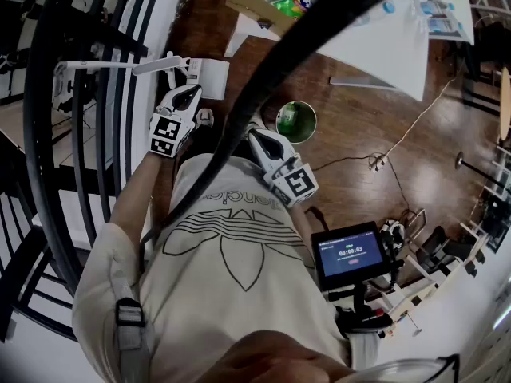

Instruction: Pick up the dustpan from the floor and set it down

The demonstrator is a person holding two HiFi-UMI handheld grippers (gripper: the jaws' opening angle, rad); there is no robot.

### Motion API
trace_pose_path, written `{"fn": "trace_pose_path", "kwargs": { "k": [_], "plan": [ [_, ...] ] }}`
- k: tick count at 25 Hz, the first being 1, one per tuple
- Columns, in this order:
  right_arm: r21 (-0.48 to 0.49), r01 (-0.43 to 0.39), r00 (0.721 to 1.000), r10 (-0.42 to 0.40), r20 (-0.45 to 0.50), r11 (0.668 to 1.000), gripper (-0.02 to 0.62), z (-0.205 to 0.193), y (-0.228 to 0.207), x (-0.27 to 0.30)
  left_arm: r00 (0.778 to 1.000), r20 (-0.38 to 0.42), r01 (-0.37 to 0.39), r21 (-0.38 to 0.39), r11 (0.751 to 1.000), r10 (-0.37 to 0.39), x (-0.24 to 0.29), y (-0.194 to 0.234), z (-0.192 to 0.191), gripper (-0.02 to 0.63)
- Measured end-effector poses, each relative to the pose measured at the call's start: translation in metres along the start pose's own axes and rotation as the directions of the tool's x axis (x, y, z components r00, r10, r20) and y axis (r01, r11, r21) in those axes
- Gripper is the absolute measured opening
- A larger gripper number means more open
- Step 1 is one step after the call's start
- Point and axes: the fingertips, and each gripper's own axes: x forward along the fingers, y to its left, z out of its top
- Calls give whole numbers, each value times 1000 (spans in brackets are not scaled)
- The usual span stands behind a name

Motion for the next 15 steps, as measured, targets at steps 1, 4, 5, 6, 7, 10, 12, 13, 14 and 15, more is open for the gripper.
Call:
{"fn": "trace_pose_path", "kwargs": {
  "k": [1, 4, 5, 6, 7, 10, 12, 13, 14, 15],
  "plan": [
    [7, -1, 1000, 1, -4, 1000, 2, -2, 1, 1, 1000, 7, -6, 18, 1000, 6, 2, 3, -3, 20],
    [21, -7, 1000, 8, -20, 1000, 2, -8, 5, 6, 1000, 0, -26, 43, 999, 26, 10, 14, -14, 118],
    [24, -12, 1000, 13, -27, 1000, 2, -10, 7, 8, 999, -16, -37, 37, 999, 38, 13, 21, -19, 310],
    [28, -17, 999, 18, -35, 999, 2, -13, 10, 10, 998, -33, -60, 31, 998, 61, 15, 30, -24, 396],
    [33, -22, 999, 24, -44, 999, 2, -15, 12, 12, 995, -46, -92, 29, 995, 93, 16, 40, -29, 426],
    [59, -23, 997, 27, -67, 998, 2, -23, 15, 16, 985, -58, -159, 37, 987, 161, 22, 68, -38, 448],
    [76, -18, 996, 24, -80, 997, 2, -29, 16, 18, 984, -52, -168, 43, 985, 170, 31, 81, -40, 448],
    [85, -16, 996, 24, -87, 996, 2, -32, 17, 18, 985, -48, -165, 48, 985, 167, 37, 86, -40, 448],
    [95, -15, 995, 24, -94, 995, 2, -36, 18, 19, 986, -44, -158, 52, 986, 160, 44, 90, -40, 448],
    [102, -13, 995, 24, -101, 995, 2, -41, 20, 20, 988, -45, -147, 55, 988, 150, 52, 93, -40, 448]
  ]
}}
